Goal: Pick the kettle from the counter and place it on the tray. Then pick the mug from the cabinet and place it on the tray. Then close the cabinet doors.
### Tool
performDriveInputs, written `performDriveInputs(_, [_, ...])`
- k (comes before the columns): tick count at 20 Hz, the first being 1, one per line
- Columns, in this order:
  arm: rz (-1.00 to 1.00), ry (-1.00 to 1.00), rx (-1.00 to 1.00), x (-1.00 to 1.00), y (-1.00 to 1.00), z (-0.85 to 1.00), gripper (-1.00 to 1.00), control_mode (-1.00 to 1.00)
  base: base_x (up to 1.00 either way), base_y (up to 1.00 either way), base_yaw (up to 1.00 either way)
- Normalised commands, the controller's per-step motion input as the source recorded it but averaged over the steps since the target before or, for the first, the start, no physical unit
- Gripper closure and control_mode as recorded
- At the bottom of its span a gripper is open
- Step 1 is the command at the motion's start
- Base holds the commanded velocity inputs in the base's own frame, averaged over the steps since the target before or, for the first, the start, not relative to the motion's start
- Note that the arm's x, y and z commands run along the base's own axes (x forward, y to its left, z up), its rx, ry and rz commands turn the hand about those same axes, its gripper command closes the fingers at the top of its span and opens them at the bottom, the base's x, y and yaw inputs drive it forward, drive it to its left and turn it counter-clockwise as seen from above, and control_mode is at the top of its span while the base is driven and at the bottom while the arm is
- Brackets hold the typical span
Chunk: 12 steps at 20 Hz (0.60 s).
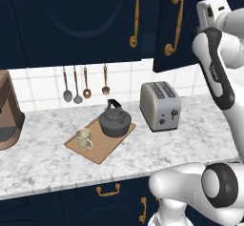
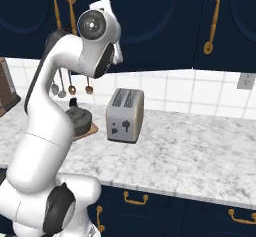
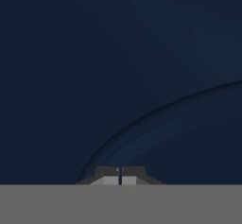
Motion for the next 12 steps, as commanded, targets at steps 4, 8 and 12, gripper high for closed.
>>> performDriveInputs(4, [-0.14,0.0,0.04,1.0,0.0,0.0,1.0,-1.0,0.0,0.0,0.0])
performDriveInputs(8, [-0.02,0.0,0.05,0.94,-0.09,0.0,1.0,-1.0,0.0,0.0,0.0])
performDriveInputs(12, [0.0,-0.01,0.07,0.88,-0.28,-0.03,1.0,-1.0,0.0,0.0,0.0])
